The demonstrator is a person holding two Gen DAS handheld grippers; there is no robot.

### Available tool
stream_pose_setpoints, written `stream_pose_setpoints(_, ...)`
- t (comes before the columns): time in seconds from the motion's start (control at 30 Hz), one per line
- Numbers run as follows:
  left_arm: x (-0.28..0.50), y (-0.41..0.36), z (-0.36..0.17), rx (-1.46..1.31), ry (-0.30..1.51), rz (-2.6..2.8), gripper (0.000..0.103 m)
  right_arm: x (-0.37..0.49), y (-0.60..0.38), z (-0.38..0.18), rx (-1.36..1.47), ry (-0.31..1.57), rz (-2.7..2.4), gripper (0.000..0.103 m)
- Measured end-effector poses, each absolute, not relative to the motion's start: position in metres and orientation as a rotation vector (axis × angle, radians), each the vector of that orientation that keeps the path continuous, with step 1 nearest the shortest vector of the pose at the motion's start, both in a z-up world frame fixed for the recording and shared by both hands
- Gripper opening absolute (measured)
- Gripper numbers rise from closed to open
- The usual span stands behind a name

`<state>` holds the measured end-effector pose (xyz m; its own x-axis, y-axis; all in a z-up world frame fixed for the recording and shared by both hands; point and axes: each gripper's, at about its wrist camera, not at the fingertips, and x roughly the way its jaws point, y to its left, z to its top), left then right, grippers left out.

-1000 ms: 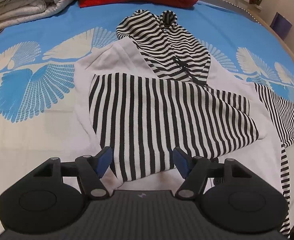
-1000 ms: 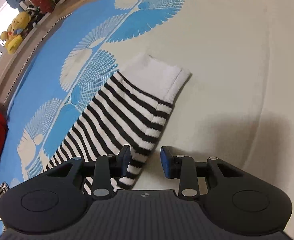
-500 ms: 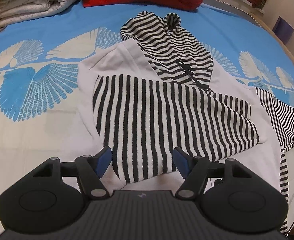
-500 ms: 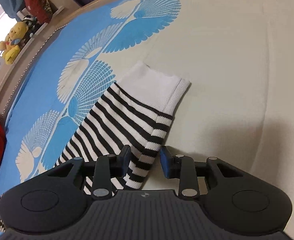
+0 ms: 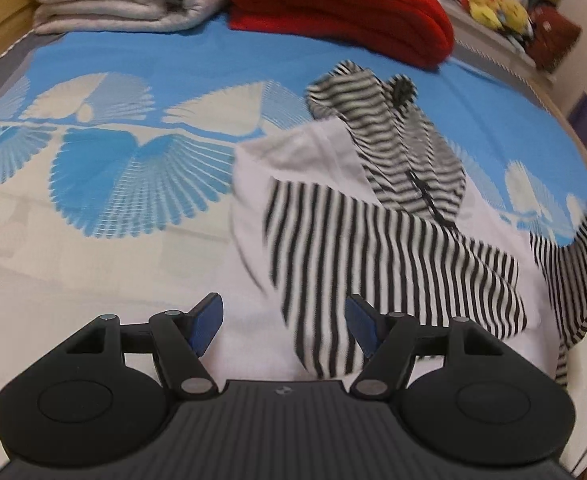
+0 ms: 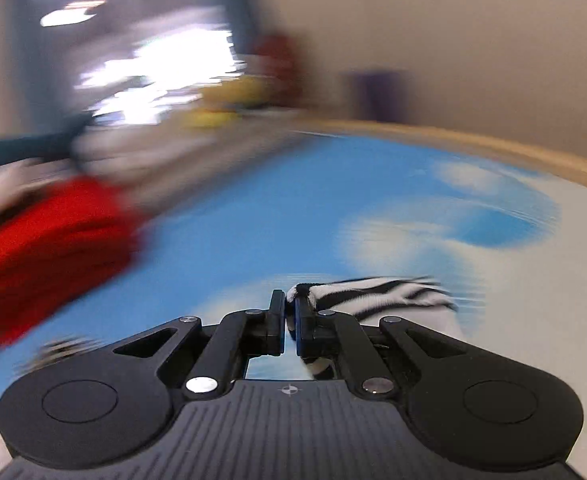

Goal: Fold small clothes

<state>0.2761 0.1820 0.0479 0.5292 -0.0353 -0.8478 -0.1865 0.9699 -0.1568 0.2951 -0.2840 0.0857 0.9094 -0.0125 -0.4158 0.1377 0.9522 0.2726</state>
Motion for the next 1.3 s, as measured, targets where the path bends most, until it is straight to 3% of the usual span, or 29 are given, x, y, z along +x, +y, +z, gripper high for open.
stream_pose_setpoints(0.1,0.276,0.199,0.055,-0.298,0.994,0.109,0.073,0.279,-0.185,0.084,0.28,0.594,0.34,0.007)
stream_pose_setpoints(0.13,0.276,0.203,0.056,-0.313,0.989,0.112,0.073,0.279,-0.157,0.074,0.278,0.737,0.477,0.018)
stream_pose_setpoints(0.2,0.276,0.21,0.057,-0.342,0.985,0.119,0.073,0.268,-0.115,0.049,0.224,0.998,0.577,0.022)
stream_pose_setpoints(0.3,0.276,0.216,0.053,-0.382,0.988,0.124,0.073,0.253,-0.104,0.035,0.16,1.096,0.495,0.025)
stream_pose_setpoints(0.4,0.277,0.217,0.045,-0.408,1.004,0.117,0.071,0.254,-0.124,0.04,0.217,1.048,0.41,0.028)
stream_pose_setpoints(0.43,0.278,0.216,0.042,-0.428,1.01,0.11,0.07,0.257,-0.131,0.041,0.23,1.025,0.386,0.034)
stream_pose_setpoints(0.47,0.278,0.216,0.039,-0.447,1.016,0.101,0.065,0.259,-0.136,0.039,0.238,1.004,0.359,0.038)
stream_pose_setpoints(0.57,0.28,0.213,0.022,-0.492,1.053,0.081,0.049,0.271,-0.15,0.017,0.24,1.009,0.259,0.039)
stream_pose_setpoints(0.63,0.283,0.211,0.007,-0.505,1.09,0.079,0.045,0.282,-0.154,0.002,0.266,1.054,0.23,0.04)
stream_pose_setpoints(0.9,0.297,0.212,-0.046,-0.562,1.19,0.138,0.045,0.291,-0.171,-0.012,0.324,1.086,0.257,0.04)
stream_pose_setpoints(1.0,0.304,0.202,-0.052,-0.498,1.186,0.128,0.038,0.292,-0.178,-0.012,0.358,1.1,0.256,0.04)
stream_pose_setpoints(1.03,0.305,0.198,-0.05,-0.457,1.176,0.131,0.027,0.294,-0.179,-0.013,0.359,1.097,0.257,0.04)
stream_pose_setpoints(1.07,0.306,0.194,-0.046,-0.41,1.16,0.132,0.008,0.295,-0.181,-0.012,0.355,1.095,0.247,0.04)
stream_pose_setpoints(1.3,0.293,0.18,0.032,-0.288,0.822,0.08,0.007,0.302,-0.194,-0.018,0.372,1.115,0.146,0.04)
